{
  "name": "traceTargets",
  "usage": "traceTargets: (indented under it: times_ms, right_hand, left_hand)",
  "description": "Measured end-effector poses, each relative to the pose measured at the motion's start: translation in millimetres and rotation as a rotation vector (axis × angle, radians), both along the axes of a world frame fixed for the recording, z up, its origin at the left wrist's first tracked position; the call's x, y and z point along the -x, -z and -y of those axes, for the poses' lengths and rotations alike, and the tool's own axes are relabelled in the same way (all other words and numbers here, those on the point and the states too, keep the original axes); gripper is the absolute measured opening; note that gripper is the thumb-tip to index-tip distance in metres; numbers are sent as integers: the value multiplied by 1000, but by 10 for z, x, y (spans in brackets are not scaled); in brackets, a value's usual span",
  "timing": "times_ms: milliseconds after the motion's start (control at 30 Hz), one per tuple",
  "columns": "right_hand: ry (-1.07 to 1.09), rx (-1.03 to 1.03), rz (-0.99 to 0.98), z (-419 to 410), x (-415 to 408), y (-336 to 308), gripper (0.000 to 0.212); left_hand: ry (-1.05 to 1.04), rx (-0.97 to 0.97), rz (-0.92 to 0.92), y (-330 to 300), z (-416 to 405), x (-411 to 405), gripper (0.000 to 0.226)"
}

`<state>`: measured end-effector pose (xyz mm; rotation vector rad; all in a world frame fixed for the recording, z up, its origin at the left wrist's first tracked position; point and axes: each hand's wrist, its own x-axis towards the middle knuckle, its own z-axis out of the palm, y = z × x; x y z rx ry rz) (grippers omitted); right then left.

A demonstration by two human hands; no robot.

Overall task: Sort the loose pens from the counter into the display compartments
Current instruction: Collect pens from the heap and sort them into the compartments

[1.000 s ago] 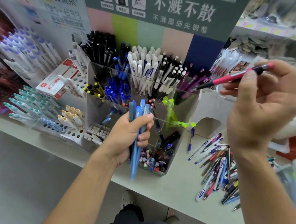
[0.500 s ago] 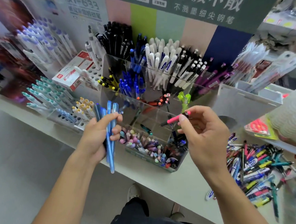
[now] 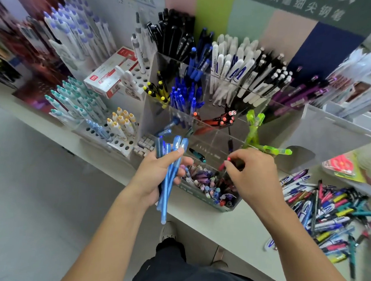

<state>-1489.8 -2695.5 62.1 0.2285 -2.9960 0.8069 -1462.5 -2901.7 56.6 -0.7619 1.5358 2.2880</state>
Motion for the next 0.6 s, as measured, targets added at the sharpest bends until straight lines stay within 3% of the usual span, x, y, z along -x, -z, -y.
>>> traceTargets:
  times_ms: [100, 167, 300, 333, 433, 600]
  right_hand:
    - [0, -245, 58, -43, -30, -9, 22]
    - [-3, -257, 71, -100, -35, -64, 23]
    - [92, 219, 13, -162, -43, -300, 11]
    - [105, 387, 115, -143, -43, -356, 5]
    - [93, 778, 392, -87, -57, -402, 15]
    - [102, 866, 416, -111, -55, -377, 11]
  left_hand:
    - [75, -59, -43, -26, -74, 40, 17]
    - [124, -84, -60, -53, -126, 59, 21]
    - [294, -57, -128, -121, -217, 86, 23]
    - [354, -45, -150, -148, -244, 88, 23]
    - [505, -13, -187, -218, -338, 86, 24]
    - [592, 70, -144, -275, -407, 84, 20]
